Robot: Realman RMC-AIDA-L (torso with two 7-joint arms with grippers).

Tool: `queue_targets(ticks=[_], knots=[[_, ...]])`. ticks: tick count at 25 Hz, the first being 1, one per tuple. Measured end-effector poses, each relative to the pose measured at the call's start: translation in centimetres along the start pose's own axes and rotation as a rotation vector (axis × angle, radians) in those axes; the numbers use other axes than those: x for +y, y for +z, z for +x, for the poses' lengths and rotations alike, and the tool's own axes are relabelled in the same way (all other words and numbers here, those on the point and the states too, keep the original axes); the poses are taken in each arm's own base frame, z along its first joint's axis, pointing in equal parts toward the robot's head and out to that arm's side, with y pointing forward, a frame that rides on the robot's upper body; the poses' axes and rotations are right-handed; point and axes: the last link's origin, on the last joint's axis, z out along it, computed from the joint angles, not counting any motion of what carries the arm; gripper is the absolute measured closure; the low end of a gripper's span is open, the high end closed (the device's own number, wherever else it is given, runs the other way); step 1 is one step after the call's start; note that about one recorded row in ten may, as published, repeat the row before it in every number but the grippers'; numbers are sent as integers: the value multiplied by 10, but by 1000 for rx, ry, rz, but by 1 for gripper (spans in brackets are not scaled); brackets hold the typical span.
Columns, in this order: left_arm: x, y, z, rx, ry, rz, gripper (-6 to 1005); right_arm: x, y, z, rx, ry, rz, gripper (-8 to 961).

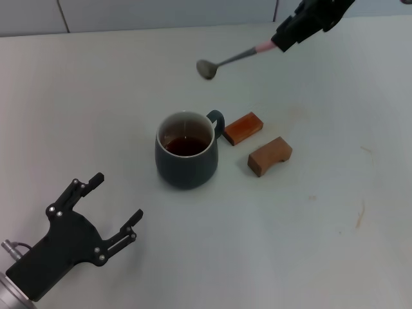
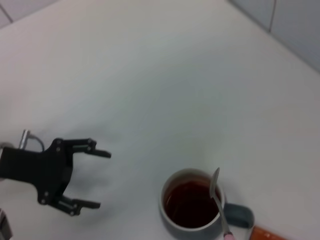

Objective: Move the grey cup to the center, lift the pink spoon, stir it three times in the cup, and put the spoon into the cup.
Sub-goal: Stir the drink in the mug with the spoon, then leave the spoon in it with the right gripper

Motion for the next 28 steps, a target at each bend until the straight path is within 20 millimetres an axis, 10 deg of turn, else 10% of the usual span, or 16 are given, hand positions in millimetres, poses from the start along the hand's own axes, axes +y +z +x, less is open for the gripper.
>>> queue_targets(ticks=[28], knots=[[0,5,-3,-23,0,-11,145,10,84,-38,259,-32,-32,835]])
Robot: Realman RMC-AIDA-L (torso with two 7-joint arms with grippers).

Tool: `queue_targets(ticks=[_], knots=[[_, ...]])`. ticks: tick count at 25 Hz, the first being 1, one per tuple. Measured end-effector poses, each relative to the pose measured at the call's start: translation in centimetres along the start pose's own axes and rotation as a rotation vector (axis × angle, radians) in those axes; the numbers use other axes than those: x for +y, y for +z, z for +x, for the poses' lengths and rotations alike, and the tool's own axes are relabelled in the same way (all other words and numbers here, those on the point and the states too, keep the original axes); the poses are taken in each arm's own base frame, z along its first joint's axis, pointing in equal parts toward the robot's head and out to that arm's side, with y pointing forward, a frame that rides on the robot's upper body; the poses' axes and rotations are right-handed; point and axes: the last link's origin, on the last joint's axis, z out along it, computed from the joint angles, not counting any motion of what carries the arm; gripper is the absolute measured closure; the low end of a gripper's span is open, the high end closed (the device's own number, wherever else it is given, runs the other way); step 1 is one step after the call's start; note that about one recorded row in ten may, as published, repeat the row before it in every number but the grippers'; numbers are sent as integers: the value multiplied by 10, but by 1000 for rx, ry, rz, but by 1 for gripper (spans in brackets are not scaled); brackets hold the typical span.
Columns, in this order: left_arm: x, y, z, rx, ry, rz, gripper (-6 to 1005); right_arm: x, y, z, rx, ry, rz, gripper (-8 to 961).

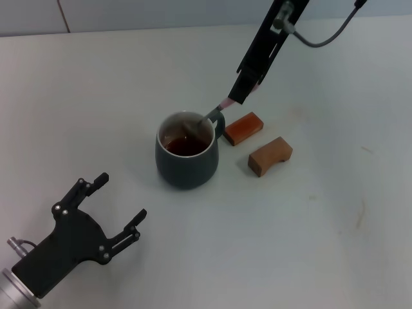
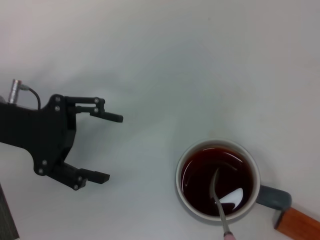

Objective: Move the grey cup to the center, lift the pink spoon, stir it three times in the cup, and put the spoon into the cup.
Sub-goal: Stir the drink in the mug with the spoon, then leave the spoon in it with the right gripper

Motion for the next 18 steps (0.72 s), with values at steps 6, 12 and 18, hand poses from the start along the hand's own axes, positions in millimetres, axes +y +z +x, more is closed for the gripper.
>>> queue_targets(ticks=[6,12,18], knots=[[0,-1,0,-1,-1,1,145,-1,15,-5,16,0,2,834],[1,0,0,0,0,-2,144,4,41,-18,65,-36,28,834],[2,-1,0,-1,-3,-1,144,5,53,-32,41,-60,41,834]])
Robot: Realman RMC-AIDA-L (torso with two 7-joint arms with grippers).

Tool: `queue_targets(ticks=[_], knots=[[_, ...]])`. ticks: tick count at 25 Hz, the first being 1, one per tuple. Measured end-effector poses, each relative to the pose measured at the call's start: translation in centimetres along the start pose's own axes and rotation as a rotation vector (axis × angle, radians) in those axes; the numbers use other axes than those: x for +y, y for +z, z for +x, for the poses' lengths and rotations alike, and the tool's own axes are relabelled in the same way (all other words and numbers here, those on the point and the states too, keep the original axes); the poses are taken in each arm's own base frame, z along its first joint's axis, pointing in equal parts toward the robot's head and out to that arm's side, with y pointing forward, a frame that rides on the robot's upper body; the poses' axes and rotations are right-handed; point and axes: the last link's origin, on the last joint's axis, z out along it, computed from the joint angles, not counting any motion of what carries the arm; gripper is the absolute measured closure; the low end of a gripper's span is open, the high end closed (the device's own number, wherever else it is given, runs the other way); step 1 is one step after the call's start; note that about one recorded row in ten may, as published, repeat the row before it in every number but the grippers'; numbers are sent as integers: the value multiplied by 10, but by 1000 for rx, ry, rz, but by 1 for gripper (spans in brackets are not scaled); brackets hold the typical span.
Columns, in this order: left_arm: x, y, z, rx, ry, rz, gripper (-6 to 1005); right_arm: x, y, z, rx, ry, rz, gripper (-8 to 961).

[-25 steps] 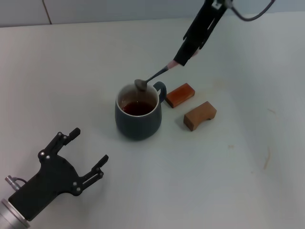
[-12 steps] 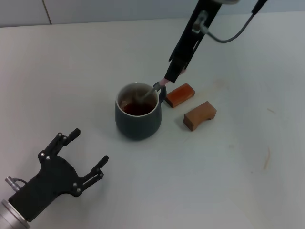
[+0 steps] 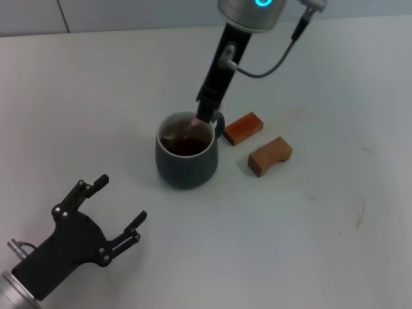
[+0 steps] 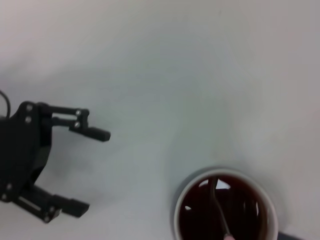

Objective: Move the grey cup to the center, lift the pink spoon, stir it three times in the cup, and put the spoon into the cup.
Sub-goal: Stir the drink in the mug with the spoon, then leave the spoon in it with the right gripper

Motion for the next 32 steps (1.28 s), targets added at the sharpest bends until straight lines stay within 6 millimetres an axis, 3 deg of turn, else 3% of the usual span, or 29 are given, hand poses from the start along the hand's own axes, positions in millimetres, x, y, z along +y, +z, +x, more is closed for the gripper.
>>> queue_targets(ticks=[6,16,22,28,32], knots=[[1,-1,0,-1,-1,1,144,-4,3,-5,-14,-5,26,834],[1,-1,0,-2,-1,2,144,-3,0,11,107,17,33,835],[0,1,0,2,2,-1,145,6,2,-3,31,-12,-8,836],[0,1,0,3,1,-3,145,-1,4,-7,17,-16,52,836],[1,1,0,2,1,-2,145,-10,2,0,73,-3,113,836]])
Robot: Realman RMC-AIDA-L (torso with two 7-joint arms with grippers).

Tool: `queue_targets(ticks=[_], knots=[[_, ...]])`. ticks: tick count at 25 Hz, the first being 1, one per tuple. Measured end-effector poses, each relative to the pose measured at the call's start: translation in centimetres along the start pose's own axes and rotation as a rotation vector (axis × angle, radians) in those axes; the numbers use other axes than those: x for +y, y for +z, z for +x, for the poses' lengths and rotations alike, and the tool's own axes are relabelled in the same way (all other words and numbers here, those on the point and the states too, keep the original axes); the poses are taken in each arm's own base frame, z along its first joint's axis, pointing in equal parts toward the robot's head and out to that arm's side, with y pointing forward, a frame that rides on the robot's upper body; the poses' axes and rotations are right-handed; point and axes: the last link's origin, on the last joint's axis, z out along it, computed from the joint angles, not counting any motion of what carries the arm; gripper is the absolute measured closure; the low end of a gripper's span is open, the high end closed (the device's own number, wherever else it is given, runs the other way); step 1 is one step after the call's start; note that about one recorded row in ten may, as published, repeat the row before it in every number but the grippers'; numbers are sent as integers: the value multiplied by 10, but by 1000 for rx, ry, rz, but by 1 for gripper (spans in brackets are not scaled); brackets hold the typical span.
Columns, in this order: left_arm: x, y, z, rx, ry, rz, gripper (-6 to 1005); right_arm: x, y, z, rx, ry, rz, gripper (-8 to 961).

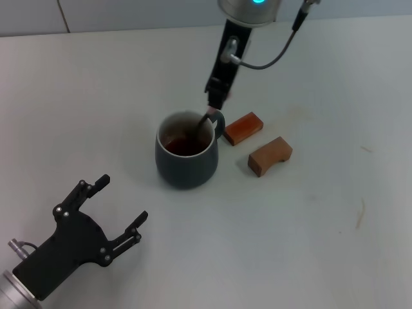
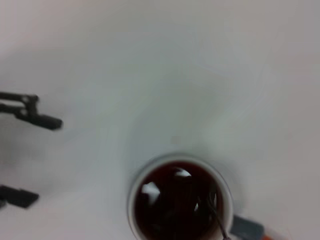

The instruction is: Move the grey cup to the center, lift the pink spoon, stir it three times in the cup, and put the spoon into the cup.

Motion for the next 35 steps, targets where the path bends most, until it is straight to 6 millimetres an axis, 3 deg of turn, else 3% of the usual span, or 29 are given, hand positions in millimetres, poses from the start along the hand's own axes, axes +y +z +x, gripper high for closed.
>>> queue_targets(ticks=[6,10,16,22,29,35], knots=[[1,1,0,2,-1,-4,145,9,4,7,53,-9,-43,835],[0,2,1,3,0,-6,145,20,3,-2,-1,-29,-110,835],[0,2,1,4,0,-6,145,14,4,-8,-35,-35,-59,836],[1,1,0,2,-1,-5,144,2,5,-1,23,-21,31,836],[2,1,0,2,-4,-8,145,16,5,-1,7,-43,-54,835],[2,2,0,3,-4,-9,144,20,0,-1,-100,-91,-53,751]])
